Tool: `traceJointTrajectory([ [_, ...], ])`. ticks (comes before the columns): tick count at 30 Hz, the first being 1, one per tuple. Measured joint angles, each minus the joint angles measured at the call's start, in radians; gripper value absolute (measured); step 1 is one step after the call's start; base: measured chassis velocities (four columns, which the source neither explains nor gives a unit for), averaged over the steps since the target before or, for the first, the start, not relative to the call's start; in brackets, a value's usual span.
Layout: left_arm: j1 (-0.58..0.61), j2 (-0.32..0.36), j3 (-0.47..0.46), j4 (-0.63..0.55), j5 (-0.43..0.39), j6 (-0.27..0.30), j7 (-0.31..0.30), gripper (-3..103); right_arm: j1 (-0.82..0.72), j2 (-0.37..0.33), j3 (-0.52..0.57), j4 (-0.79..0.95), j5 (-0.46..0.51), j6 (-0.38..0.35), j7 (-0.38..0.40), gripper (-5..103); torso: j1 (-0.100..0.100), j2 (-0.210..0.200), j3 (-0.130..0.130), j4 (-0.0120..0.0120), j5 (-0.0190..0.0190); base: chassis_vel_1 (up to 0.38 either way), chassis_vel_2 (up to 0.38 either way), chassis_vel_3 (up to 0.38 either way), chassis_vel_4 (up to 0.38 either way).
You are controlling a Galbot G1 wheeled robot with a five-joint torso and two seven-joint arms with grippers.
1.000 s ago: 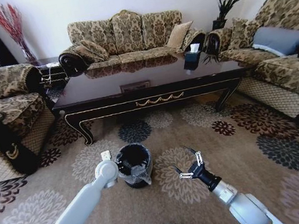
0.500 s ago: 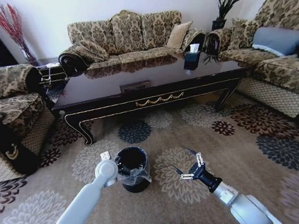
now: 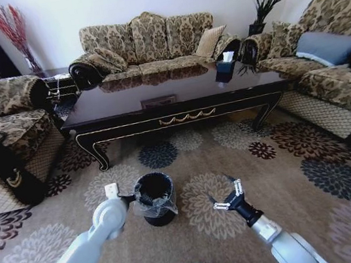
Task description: Move to the front of the table and pick up the trash from the floor, then place it into the trash bin.
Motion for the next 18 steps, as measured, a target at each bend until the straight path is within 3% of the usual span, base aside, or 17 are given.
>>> traceJointTrajectory([
  [1,0.077,-0.002,-0.05,-0.006,0.151,-0.05,0.077,99,-0.006,0.003,0.005,0.005,0.031,-0.004,0.019,100,0.0,0.0,0.0,0.0002,0.0002,0.0,0.0,0.0,0.0],
  [2,0.126,-0.003,-0.083,-0.012,0.234,-0.094,0.125,100,-0.006,0.003,0.006,0.005,0.057,-0.006,0.039,100,0.0,0.0,0.0,0.0006,0.0005,0.0,0.0,0.0,0.0],
  [3,0.161,-0.005,-0.108,-0.018,0.29,-0.13,0.158,100,-0.006,0.003,0.006,0.005,0.074,-0.009,0.049,100,0.0,0.0,0.0,0.0008,0.0003,0.0,0.0,0.0,0.0],
  [4,0.161,-0.005,-0.108,-0.018,0.29,-0.13,0.158,100,-0.006,0.003,0.006,0.005,0.074,-0.009,0.049,100,0.0,0.0,0.0,0.0008,0.0003,0.0,0.0,0.0,0.0],
  [7,0.297,-0.035,-0.223,-0.041,0.484,-0.293,0.32,100,0.001,0.006,0.004,0.018,0.178,-0.038,0.089,100,0.0,0.0,0.0,0.0003,0.0006,0.0,0.0,0.0,0.0],
  [9,0.347,-0.054,-0.271,-0.044,0.533,-0.356,0.382,100,0.004,0.008,0.004,0.023,0.218,-0.05,0.097,100,0.0,0.0,0.0,0.0002,0.0005,0.0,0.0,0.0,0.0],
  [10,0.347,-0.054,-0.271,-0.044,0.533,-0.356,0.382,100,0.004,0.008,0.004,0.023,0.218,-0.05,0.097,100,0.0,0.0,0.0,0.0002,0.0005,0.0,0.0,0.0,0.0],
  [15,0.505,-0.128,-0.392,-0.072,0.601,-0.574,0.528,100,0.025,-0.002,0.014,0.01,0.329,-0.061,0.104,100,0.0,0.0,0.0,0.0003,0.0007,0.0,0.0,0.0,0.0],
  [16,0.505,-0.128,-0.392,-0.072,0.601,-0.574,0.528,100,0.025,-0.002,0.014,0.01,0.329,-0.061,0.104,100,0.0,0.0,0.0,0.0003,0.0007,0.0,0.0,0.0,0.0],
  [18,0.585,-0.167,-0.434,-0.095,0.655,-0.682,0.59,100,0.037,-0.011,0.018,0.0,0.357,-0.06,0.098,100,0.0,0.0,0.0,0.0005,0.0007,0.0,0.0,0.0,0.0],
])
